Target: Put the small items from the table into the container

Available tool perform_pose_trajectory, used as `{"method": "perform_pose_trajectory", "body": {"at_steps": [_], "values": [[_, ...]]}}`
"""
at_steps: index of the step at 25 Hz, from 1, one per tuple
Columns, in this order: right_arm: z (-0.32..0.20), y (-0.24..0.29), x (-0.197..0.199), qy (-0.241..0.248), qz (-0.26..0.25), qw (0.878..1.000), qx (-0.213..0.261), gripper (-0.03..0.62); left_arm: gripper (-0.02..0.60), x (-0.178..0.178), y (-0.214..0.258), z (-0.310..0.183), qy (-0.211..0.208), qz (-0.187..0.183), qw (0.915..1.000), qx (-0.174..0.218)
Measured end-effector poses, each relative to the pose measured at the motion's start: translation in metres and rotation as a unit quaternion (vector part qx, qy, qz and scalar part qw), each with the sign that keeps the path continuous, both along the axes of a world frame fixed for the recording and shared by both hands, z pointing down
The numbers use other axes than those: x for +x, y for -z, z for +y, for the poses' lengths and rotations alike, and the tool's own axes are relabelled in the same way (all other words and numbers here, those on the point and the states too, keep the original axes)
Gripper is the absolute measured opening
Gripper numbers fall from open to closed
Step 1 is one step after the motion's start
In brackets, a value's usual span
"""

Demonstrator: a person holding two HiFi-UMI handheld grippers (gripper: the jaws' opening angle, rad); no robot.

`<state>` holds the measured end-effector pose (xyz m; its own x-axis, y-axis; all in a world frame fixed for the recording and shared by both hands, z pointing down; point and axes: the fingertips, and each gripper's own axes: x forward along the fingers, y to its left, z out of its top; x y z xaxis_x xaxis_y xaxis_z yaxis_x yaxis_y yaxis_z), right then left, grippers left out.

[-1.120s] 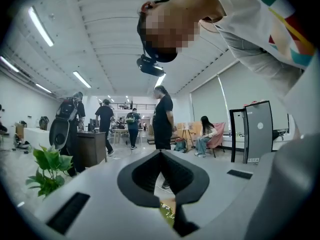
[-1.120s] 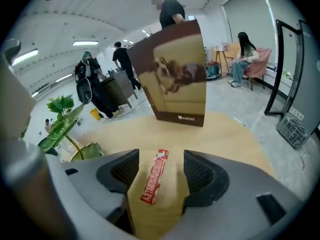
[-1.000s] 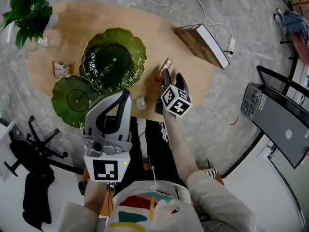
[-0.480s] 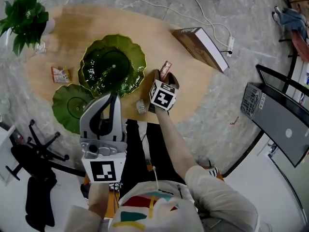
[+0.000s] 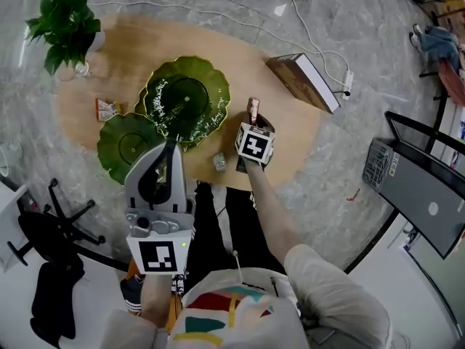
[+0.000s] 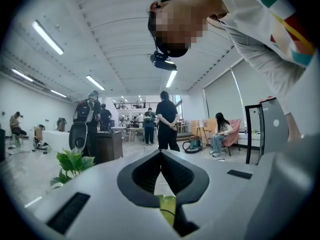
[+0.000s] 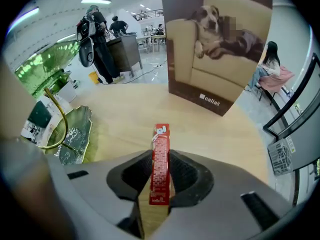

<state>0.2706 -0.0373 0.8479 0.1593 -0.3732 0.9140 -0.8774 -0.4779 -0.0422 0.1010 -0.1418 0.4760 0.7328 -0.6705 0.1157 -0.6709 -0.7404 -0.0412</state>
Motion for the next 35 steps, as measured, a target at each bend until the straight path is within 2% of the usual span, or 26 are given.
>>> {"method": "perform_pose_trajectory", "body": {"at_steps": [6,8,11,13,16,20,25,30,35], "values": [[-0.002,0.076,0.01,0.036,0.035,0.998,0.03,0.112,0.008,-0.021,0.055,0.01,0.007,-0.015,0.9993,0.033],[-0.005,0.115,0.004,0.053,0.044,0.996,0.052,0.112,0.008,-0.036,0.079,0.013,0.024,-0.023,0.9983,0.047],[-0.005,0.184,-0.005,0.085,0.066,0.99,0.093,0.112,0.008,-0.054,0.117,0.018,0.064,-0.016,0.9954,0.07],[-0.004,0.231,-0.009,0.122,0.094,0.981,0.121,0.112,0.008,-0.057,0.141,0.03,0.074,0.0,0.9931,0.091],[-0.011,0.296,-0.021,0.171,0.126,0.962,0.174,0.112,0.008,-0.062,0.163,0.047,0.073,0.011,0.9908,0.114],[-0.023,0.367,-0.056,0.221,0.13,0.935,0.245,0.112,0.008,-0.083,0.178,0.052,0.096,-0.008,0.9862,0.134],[-0.045,0.434,-0.104,0.291,0.145,0.888,0.325,0.112,0.008,-0.121,0.195,0.049,0.152,0.003,0.9759,0.156],[-0.053,0.477,-0.159,0.359,0.119,0.84,0.389,0.112,0.008,-0.165,0.196,0.056,0.221,-0.013,0.9635,0.15],[-0.046,0.494,-0.212,0.414,0.063,0.81,0.411,0.112,0.008,-0.203,0.199,0.074,0.281,-0.011,0.9504,0.133]]}}
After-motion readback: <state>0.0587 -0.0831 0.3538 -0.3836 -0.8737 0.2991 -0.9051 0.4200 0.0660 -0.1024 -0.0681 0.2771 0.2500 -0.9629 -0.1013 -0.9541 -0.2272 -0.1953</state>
